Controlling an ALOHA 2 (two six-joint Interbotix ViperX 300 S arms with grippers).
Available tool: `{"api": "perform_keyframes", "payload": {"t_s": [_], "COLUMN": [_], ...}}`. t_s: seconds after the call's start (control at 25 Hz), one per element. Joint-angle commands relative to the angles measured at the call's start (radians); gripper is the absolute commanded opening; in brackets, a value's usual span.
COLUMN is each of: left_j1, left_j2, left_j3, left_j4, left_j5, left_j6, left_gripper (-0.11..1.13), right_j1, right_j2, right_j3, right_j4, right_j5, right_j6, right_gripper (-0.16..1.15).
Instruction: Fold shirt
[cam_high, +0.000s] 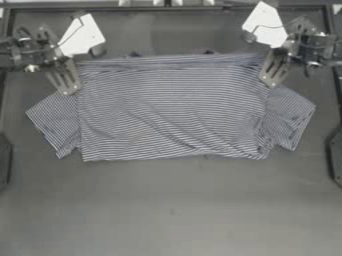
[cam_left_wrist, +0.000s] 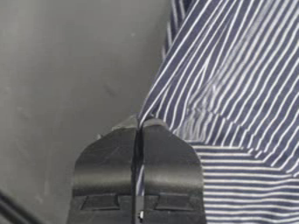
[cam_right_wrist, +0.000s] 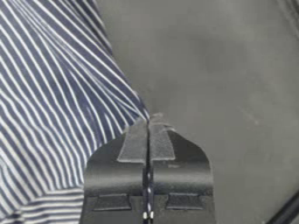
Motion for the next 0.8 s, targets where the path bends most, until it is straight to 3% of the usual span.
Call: {"api": "perform_keyframes", "payload": {"t_s": [0.04, 0.24, 0.32, 0.44, 0.52, 0.64, 0.72, 0.8], "left_j1": [0.011, 0.011, 0.011, 0.011, 0.011, 0.011, 0.011, 0.011], "left_j2": [0.005, 0.04, 0.044, 0.046, 0.048, 0.049, 0.049, 0.044], "left_j3": [-0.018, -0.018, -0.025, -0.04, -0.058, -0.075, -0.081, -0.089], "left_j4": [0.003, 0.003, 0.002, -0.003, -0.015, -0.02, -0.028, -0.043], "left_j5": [0.0, 0.0, 0.003, 0.012, 0.028, 0.041, 0.043, 0.043], "left_j6": [0.006, 0.015, 0.011, 0.003, -0.009, -0.017, -0.021, -0.029], "left_gripper": [0.05, 0.06, 0.12, 0.35, 0.59, 0.84, 0.92, 0.93], "right_j1": [-0.014, -0.018, -0.018, -0.018, -0.018, -0.02, -0.018, -0.02], "right_j2": [0.012, 0.049, 0.049, 0.049, 0.049, 0.049, 0.049, 0.049], "right_j3": [-0.006, -0.008, -0.011, -0.015, -0.023, -0.037, -0.046, -0.052], "right_j4": [-0.009, -0.002, -0.006, -0.002, 0.0, 0.015, 0.028, 0.037], "right_j5": [-0.003, -0.02, -0.029, -0.032, -0.032, -0.043, -0.043, -0.04], "right_j6": [-0.002, 0.0, 0.005, 0.003, 0.012, 0.012, 0.012, 0.015], "right_gripper": [0.08, 0.08, 0.11, 0.26, 0.43, 0.69, 0.79, 0.82]}}
